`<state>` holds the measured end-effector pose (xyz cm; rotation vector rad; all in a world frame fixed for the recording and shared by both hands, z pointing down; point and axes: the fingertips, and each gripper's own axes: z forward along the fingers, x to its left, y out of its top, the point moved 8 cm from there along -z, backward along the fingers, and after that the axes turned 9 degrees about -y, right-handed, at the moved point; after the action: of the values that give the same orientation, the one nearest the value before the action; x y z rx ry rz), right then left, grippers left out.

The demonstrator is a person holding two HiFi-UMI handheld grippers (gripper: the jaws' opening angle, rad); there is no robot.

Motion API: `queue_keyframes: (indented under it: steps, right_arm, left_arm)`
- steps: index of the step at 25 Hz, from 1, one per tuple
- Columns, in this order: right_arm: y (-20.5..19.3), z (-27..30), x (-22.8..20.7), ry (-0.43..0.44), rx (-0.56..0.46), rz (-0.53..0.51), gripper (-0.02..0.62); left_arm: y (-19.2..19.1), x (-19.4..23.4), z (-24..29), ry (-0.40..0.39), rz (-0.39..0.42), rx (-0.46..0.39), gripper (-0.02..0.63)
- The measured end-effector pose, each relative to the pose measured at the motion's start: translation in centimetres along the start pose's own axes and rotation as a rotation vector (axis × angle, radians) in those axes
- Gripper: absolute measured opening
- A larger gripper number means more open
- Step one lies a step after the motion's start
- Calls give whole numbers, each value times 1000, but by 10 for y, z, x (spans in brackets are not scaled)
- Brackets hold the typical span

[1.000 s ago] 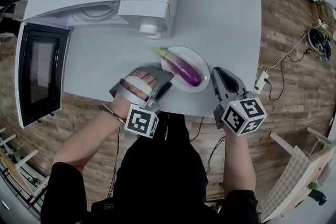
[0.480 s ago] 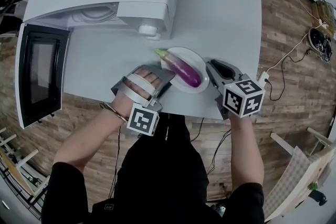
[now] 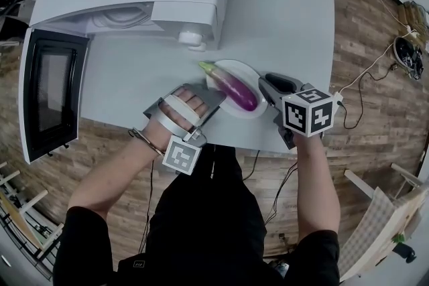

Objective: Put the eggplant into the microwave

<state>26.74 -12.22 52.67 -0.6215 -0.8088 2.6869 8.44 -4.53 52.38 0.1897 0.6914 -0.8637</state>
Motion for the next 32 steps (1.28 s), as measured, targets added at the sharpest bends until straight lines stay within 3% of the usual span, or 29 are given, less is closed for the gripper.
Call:
queue_keyframes:
  steps: [5,17,32]
  right_arm:
    - [2,4,6,38,30,11,49]
    - [5,7,8,36,31,65,49]
    - [4,9,9,27,25,110,48]
  left_arm:
    - [1,-2,1,14,21,-4,159]
    - [1,-9,0,74,82,-27,127]
    - [-10,-22,2,207,133,-58,102]
